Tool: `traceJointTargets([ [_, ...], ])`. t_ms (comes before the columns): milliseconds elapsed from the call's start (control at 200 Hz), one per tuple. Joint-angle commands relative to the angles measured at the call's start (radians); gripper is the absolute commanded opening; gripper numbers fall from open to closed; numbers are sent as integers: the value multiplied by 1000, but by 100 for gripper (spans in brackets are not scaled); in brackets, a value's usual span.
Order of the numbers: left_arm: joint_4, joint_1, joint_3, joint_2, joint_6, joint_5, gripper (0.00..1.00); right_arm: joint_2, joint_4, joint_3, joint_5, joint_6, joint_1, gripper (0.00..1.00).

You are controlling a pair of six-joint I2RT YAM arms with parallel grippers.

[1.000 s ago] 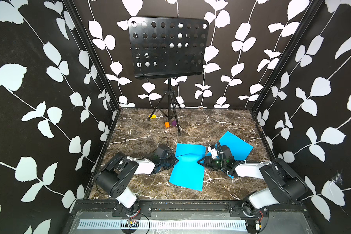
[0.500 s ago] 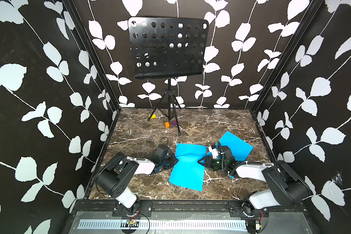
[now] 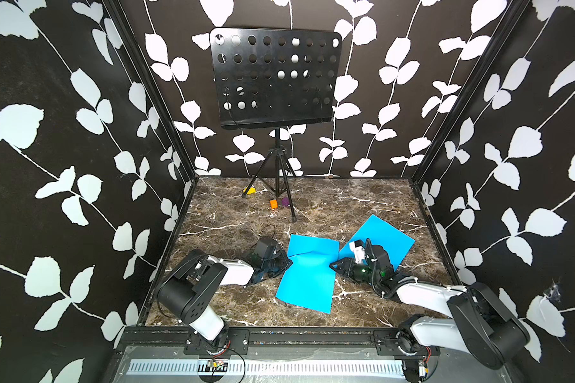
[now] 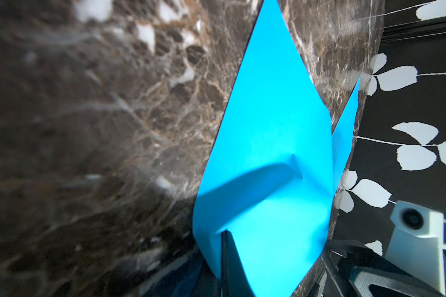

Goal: Fold the rectangular paper in half along the long edge
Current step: Fold the paper at the center of the board.

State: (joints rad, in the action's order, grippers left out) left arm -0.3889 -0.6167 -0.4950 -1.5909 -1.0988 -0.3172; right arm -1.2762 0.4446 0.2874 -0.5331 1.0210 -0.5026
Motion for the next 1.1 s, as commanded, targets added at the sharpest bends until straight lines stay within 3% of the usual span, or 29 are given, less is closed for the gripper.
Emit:
traceJointTargets([
  [0, 24, -3, 5, -27, 12, 6, 7, -5, 41, 3, 10, 13, -6, 43],
  [575, 24, -2, 17, -17, 9, 2, 7, -146, 160, 24, -13, -25, -9, 40],
  [840, 29, -2, 19, -17, 11, 7, 10, -136, 114, 17, 16, -43, -8, 16],
  [950, 40, -2, 19, -11, 16, 16, 13, -125, 91, 16, 34, -48, -8, 11],
  [1025, 52, -2, 18, -11, 16, 25, 16, -112, 77, 14, 40, -48, -8, 12],
  [1095, 77, 0, 7, -12, 23, 30, 17, -91, 76, 4, 43, -44, -8, 29],
])
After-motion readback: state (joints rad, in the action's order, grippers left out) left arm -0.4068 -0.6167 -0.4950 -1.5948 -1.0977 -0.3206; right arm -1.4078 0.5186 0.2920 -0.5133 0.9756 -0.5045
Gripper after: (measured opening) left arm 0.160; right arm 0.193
